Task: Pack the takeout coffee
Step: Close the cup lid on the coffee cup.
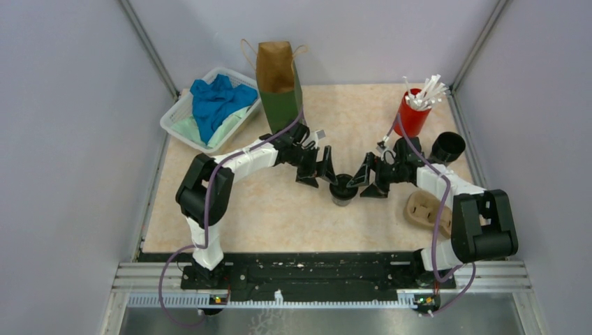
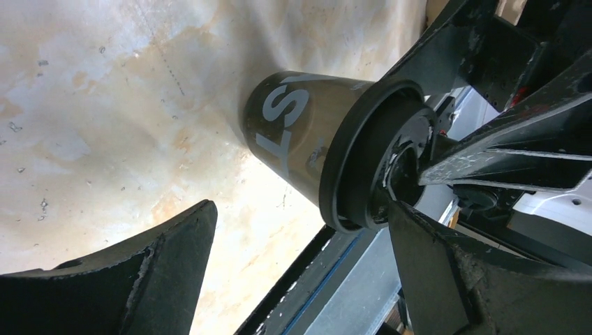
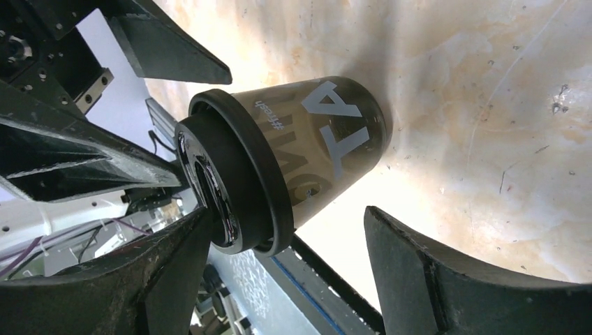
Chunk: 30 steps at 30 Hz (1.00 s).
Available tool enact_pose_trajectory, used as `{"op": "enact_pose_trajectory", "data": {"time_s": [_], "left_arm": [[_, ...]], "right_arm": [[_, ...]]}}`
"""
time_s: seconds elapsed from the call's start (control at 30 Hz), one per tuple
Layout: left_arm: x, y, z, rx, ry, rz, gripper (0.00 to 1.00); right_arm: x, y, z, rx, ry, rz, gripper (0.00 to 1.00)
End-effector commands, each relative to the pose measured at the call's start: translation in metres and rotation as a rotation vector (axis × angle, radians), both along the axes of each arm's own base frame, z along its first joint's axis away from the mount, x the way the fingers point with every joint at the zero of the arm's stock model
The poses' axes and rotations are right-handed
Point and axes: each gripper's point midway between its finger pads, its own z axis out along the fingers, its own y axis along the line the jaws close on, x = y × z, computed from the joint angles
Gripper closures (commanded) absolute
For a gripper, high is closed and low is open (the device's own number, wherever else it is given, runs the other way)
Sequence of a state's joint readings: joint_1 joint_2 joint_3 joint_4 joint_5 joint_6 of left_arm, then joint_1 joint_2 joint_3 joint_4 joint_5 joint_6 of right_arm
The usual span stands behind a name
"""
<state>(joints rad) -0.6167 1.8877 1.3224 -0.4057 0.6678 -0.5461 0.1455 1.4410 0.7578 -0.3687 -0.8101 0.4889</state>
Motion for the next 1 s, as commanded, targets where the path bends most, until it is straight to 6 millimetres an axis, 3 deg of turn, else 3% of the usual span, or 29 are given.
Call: {"op": "enact_pose_trajectory", "data": {"time_s": [0.0,0.13,0.33,0.6,0.67,0.77,0.97], "left_arm": [[0.011,-0.009,0.023,-0.049,-0.057,-0.015,0.02],[0.009,-0.013,0.02,-0.069,-0.032,-0.014,0.05],[0.003,-0.008,-0.017,-0.022,0.047,0.006,0.2],[-0.005,0.017,-0.078,0.106,0.099,0.055,0.32],[-0.004,0.02,-0.079,0.119,0.084,0.059,0.32],[0.001,0.018,-0.066,0.11,0.053,0.05,0.32],[0.011,0.004,-0.02,0.02,-0.002,0.027,0.17]], "right_arm": [[0.012,-0.002,0.017,-0.012,-0.072,-0.004,0.21],[0.014,0.001,0.023,0.015,-0.08,-0.008,0.2],[0.026,0.011,0.024,0.153,-0.119,-0.036,0.27],[0.026,0.0,-0.039,0.137,-0.027,-0.067,0.37],[0.027,-0.004,-0.044,0.097,-0.015,-0.062,0.38],[0.03,-0.004,-0.025,0.102,-0.04,-0.048,0.36],[0.021,-0.002,0.026,0.126,-0.094,-0.017,0.08]]}}
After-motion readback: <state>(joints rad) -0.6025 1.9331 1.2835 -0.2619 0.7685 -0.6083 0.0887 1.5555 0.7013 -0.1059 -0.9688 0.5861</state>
